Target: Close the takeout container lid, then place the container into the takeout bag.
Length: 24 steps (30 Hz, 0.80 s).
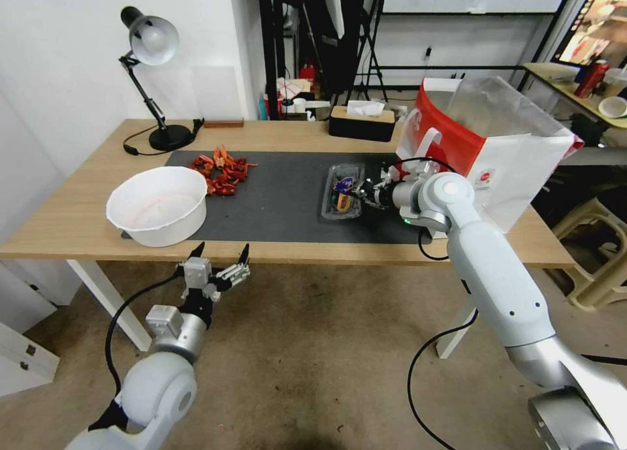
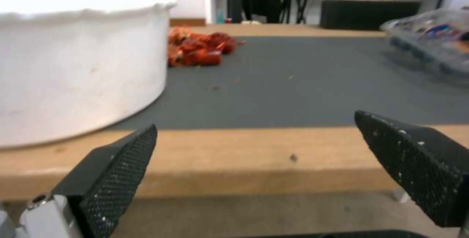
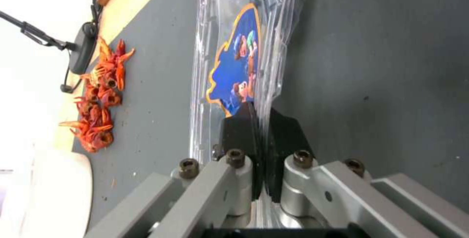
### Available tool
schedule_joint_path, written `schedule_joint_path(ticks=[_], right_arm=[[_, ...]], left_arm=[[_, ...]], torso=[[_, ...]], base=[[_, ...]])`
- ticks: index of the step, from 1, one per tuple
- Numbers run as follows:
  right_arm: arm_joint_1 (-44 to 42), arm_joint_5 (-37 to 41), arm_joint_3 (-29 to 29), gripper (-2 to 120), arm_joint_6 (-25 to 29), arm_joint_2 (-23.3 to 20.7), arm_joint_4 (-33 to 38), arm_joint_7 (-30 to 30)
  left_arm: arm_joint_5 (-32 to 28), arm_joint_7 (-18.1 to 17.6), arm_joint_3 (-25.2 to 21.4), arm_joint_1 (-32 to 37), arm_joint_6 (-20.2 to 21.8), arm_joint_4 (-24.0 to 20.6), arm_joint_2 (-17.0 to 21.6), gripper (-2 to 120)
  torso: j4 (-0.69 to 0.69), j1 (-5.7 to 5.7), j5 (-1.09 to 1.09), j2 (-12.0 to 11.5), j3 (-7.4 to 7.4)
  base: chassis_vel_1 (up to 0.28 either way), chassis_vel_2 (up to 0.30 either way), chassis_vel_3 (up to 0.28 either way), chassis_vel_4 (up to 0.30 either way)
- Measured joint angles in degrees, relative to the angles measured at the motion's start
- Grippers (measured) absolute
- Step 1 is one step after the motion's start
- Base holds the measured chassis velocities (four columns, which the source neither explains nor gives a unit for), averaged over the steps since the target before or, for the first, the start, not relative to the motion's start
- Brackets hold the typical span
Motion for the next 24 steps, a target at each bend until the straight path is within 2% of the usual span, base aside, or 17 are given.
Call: schedule_joint_path(ticks=[6,12,16,21,24], right_arm=[[-0.1,0.3,0.0,0,0.2,-0.3,0.8,-0.9],[0.6,-1.0,0.3,0,2.2,-1.0,4.2,-4.6],[2.9,-5.5,-0.3,0,6.3,-3.0,9.7,-9.4],[4.5,-7.3,-0.4,0,9.5,-4.5,12.8,-10.0],[5.6,-10.4,0.5,0,13.3,-6.6,15.4,-11.0]], left_arm=[[1.0,-0.6,-0.5,2.4,1.9,-1.1,-0.9,100],[1.8,-0.6,-0.6,2.5,1.1,-0.3,-1.8,100],[2.6,-0.5,-0.6,3.0,0.2,0.7,-2.8,100],[3.1,-0.4,-0.7,3.4,-0.3,1.1,-3.3,100],[3.2,-0.3,-0.8,3.6,-0.7,1.2,-3.7,100]], torso=[[0.01,0.0,0.0,0.0,0.0],[-0.01,0.0,0.0,0.0,0.01],[0.0,-0.01,-0.01,0.0,0.01],[0.0,0.0,-0.01,0.0,0.01],[0.0,-0.01,0.01,0.0,0.01]], base=[[0.0,0.0,0.0,0.0],[0.0,0.0,0.0,0.0],[0.0,0.0,0.0,0.0],[0.0,0.0,0.0,0.0],[0.0,0.0,0.0,0.0]])
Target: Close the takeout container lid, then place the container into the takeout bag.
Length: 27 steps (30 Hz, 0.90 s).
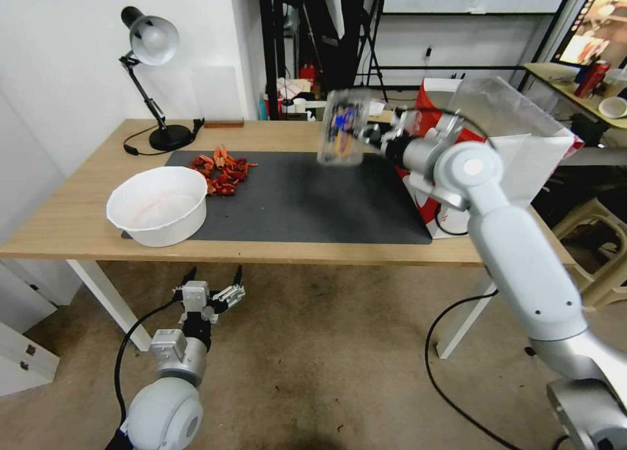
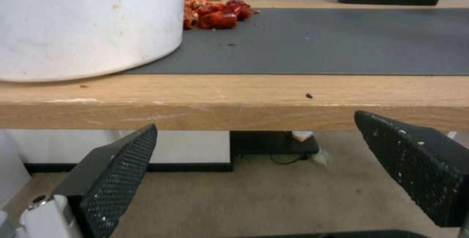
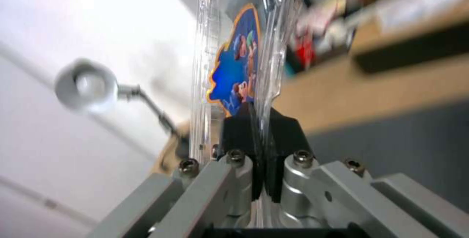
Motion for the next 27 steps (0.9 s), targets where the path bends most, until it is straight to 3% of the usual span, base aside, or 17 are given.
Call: schedule_joint_path(ticks=[5,9,17,27], right_arm=[[1.6,-1.6,2.8,0,4.0,-2.4,1.8,0.7],[3.9,-1.0,6.4,0,6.2,-7.5,2.6,4.0],[1.1,-4.7,10.3,0,5.4,-16.6,1.4,5.0],[-4.7,-2.5,14.2,0,3.9,-19.0,1.7,5.3]], left_arm=[[0.0,0.0,-0.1,0.4,-0.4,0.1,-0.1,100],[0.0,-0.1,-0.3,0.8,-1.0,0.3,-0.3,100],[0.0,-0.3,0.1,0.8,-1.4,0.4,-0.4,100],[0.0,-0.6,0.3,1.1,-1.4,-0.1,-0.7,100]], torso=[[-0.01,0.0,0.0,0.0,0.0],[-0.01,0.0,-0.02,0.0,0.0],[-0.03,0.0,0.0,0.0,0.0],[0.0,0.0,0.0,0.0,0.0]], base=[[0.0,0.0,0.0,0.0],[0.0,0.0,0.0,0.0],[0.0,0.0,0.0,0.0],[0.0,0.0,0.0,0.0]])
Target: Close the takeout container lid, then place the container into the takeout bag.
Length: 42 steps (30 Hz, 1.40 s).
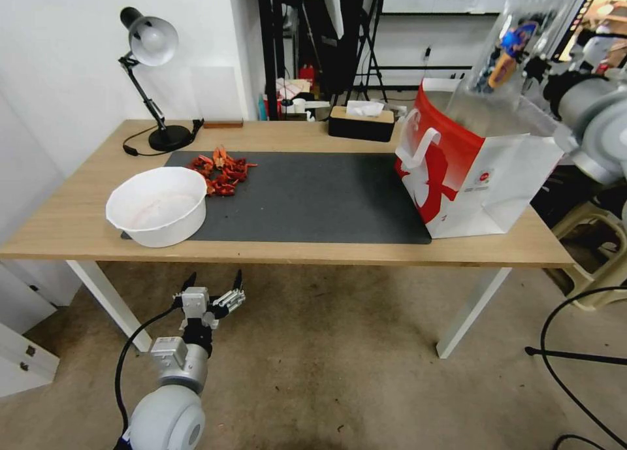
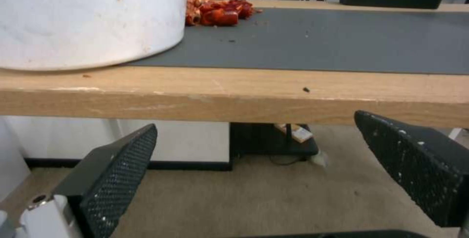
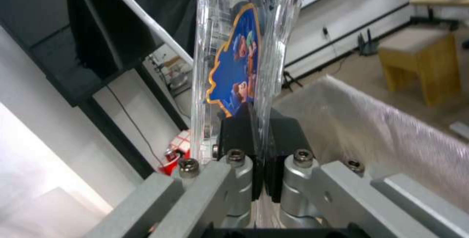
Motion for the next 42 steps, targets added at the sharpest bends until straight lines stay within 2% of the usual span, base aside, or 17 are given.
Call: schedule_joint_path(ticks=[4,7,10,11,16,19,23,25,29,30,31,32,35,38,39,41,42], right_arm=[[-1.2,3.7,1.2,0,-0.9,0.2,0.6,1.3],[-1.6,6.4,1.8,6,-1.1,0.5,0.8,2.7],[-2.2,8.1,2.1,21,-1.3,0.8,0.8,3.8],[-2.2,8.1,2.1,21,-1.3,0.8,0.8,3.8],[-2.9,8.3,2.1,39,-1.8,0.9,0.6,4.0],[-3.2,7.7,2.0,54,-1.8,1.0,0.3,3.8],[-3.3,7.4,1.9,63,-1.3,1.1,0.4,3.0],[-3.3,7.1,1.9,74,-0.8,1.1,1.0,2.5],[-3.3,6.8,1.8,80,-0.6,1.0,1.4,2.1],[-3.8,5.5,1.8,93,-0.1,0.7,2.3,0.6],[-3.8,5.5,1.8,93,-0.1,0.7,2.3,0.6],[-5.0,2.1,1.7,97,0.8,0.1,4.1,-2.9],[-6.7,-2.9,1.6,100,1.9,-0.8,6.3,-6.8],[-10.3,-13.7,1.5,100,4.4,-2.4,9.6,-13.4],[-10.3,-13.7,1.5,100,4.4,-2.4,9.6,-13.4],[-15.3,-23.3,2.5,100,7.2,-3.5,12.4,-19.4],[-15.3,-23.3,2.5,100,7.2,-3.5,12.4,-19.4]], left_arm=[[0.0,-0.3,-0.2,0.6,0.0,-0.1,0.0,100],[0.0,-0.4,-0.2,0.7,0.0,-0.1,0.0,100],[0.2,-0.6,-0.1,0.7,0.1,-0.3,-0.2,100],[0.2,-0.6,-0.1,0.7,0.1,-0.3,-0.2,100],[0.5,-0.8,0.1,0.9,0.3,-0.5,-0.3,100],[0.6,-1.0,0.1,1.0,0.3,-0.7,-0.3,100],[0.6,-1.0,0.1,1.0,0.6,-0.9,-0.3,100],[0.6,-1.0,0.0,1.1,0.7,-1.1,-0.3,100],[0.6,-1.0,0.0,1.2,0.7,-1.2,-0.3,100],[0.6,-1.0,-0.2,1.4,0.7,-1.4,-0.4,100],[0.6,-1.0,-0.2,1.4,0.7,-1.4,-0.4,100],[0.6,-1.0,-0.3,1.5,0.6,-1.5,-0.4,100],[0.6,-0.8,-0.3,1.5,0.6,-1.6,-0.5,100],[0.5,-0.5,-0.5,1.5,0.5,-1.7,-0.6,100],[0.5,-0.5,-0.5,1.5,0.5,-1.7,-0.6,100],[0.4,-0.2,-0.8,1.5,0.3,-1.9,-0.7,100],[0.4,-0.2,-0.8,1.5,0.3,-1.9,-0.7,100]], torso=[[0.0,0.0,0.0,0.0,0.0],[0.0,0.0,-0.02,0.0,0.0],[0.0,0.0,-0.01,0.0,0.0],[0.0,0.0,-0.01,0.0,0.0],[0.0,0.0,-0.01,0.0,0.0],[-0.01,0.0,-0.01,0.0,0.0],[-0.01,0.0,-0.01,0.0,0.0],[0.0,0.0,-0.01,0.0,0.0],[0.0,0.0,-0.01,0.0,0.0],[0.0,0.0,-0.01,0.0,0.0],[0.0,0.0,-0.01,0.0,0.0],[0.0,0.01,-0.01,0.0,0.0],[-0.01,0.01,-0.02,0.0,0.0],[0.0,0.0,-0.02,0.0,0.0],[0.0,0.0,-0.02,0.0,0.0],[0.0,0.01,0.0,0.0,0.0],[0.0,0.01,0.0,0.0,0.0]], base=[[0.0,0.0,0.0,0.0],[0.0,0.0,0.0,0.0],[0.0,0.0,0.0,0.0],[0.0,0.0,0.0,0.0],[0.0,0.0,0.0,0.0],[0.0,0.0,0.0,0.0],[0.0,0.0,0.0,0.0],[0.0,0.0,0.0,0.0],[0.0,0.0,0.0,0.0],[0.0,0.0,0.0,0.0],[0.0,0.0,0.0,0.0],[0.0,0.0,0.0,0.0],[0.0,0.0,0.0,0.0],[0.0,0.0,0.0,0.0],[0.0,0.0,0.0,0.0],[0.0,0.0,0.0,0.0],[0.0,0.0,0.0,0.0]])
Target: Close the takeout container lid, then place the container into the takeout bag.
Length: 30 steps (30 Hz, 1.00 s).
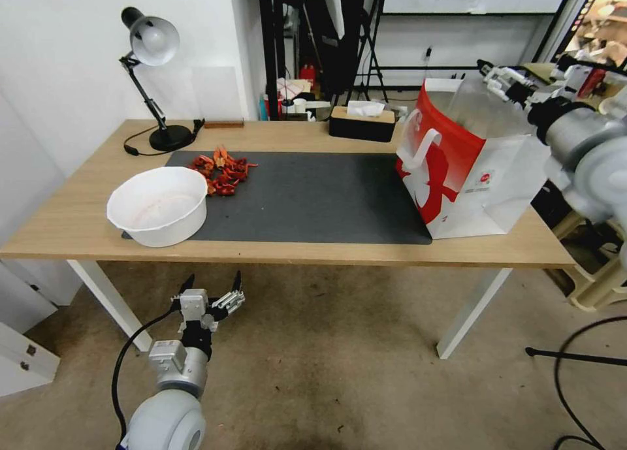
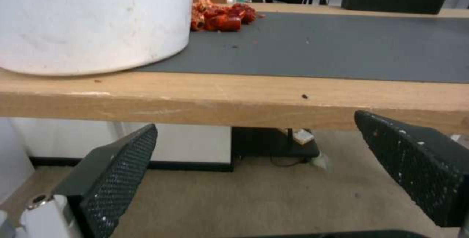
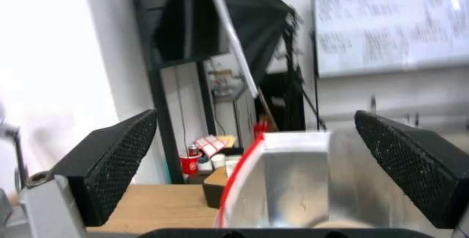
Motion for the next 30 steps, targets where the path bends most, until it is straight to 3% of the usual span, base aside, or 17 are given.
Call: schedule_joint_path(ticks=[3,7,12,16,18,19,25,28,30], right_arm=[[-8.7,-8.4,3.5,100,2.3,-0.7,4.2,-4.4],[-15.1,-11.5,5.5,100,4.9,-0.6,7.9,-5.2],[-22.9,-14.6,8.9,100,9.2,0.7,10.9,-6.5],[-37.1,-20.6,13.1,100,16.4,5.2,14.3,-8.9],[-38.3,-21.2,13.4,100,17.3,5.7,14.4,-9.3],[-43.7,-24.3,14.2,100,21.9,9.2,14.4,-10.9],[-50.9,-28.5,13.2,100,29.1,15.3,12.0,-13.5],[-54.3,-33.3,9.6,100,34.8,21.2,7.6,-14.5],[-54.4,-34.1,8.8,100,35.8,22.1,6.8,-14.5]], left_arm=[[-0.1,0.8,-0.6,0.6,-0.6,-0.1,-0.2,100],[-0.1,1.7,-1.6,1.6,-1.4,-0.2,-0.5,100],[-0.1,2.1,-1.7,1.8,-1.7,-0.5,-0.8,100],[-0.1,1.6,-1.2,1.6,-1.8,-0.8,-1.0,100],[-0.1,1.7,-1.2,1.6,-1.8,-0.8,-1.0,100],[0.3,2.5,-0.9,1.5,-2.6,-0.7,-1.3,100],[0.5,3.6,-0.4,1.2,-4.9,0.1,-1.7,100],[0.7,4.2,-0.2,0.4,-6.8,0.8,-2.0,100],[0.9,4.3,-0.2,0.3,-7.5,1.0,-2.0,100]], torso=[[-0.03,-0.01,0.0,0.0,0.0],[0.03,-0.01,-0.01,0.0,0.0],[0.01,-0.01,-0.03,0.0,0.0],[-0.01,-0.01,-0.02,0.0,0.0],[-0.02,-0.01,-0.02,0.0,0.0],[-0.01,-0.01,0.0,0.0,0.0],[-0.03,-0.02,-0.01,0.0,0.0],[0.0,-0.02,-0.02,0.0,0.0],[0.0,-0.02,-0.02,0.0,0.0]], base=[[0.0,0.0,0.0,0.0],[0.0,0.0,0.0,0.0],[0.0,0.0,0.0,0.0],[0.0,0.0,0.0,0.0],[0.0,0.0,0.0,0.0],[0.0,0.0,0.0,0.0],[0.0,0.0,0.0,0.0],[0.0,0.0,0.0,0.0],[0.0,0.0,0.0,0.0]])
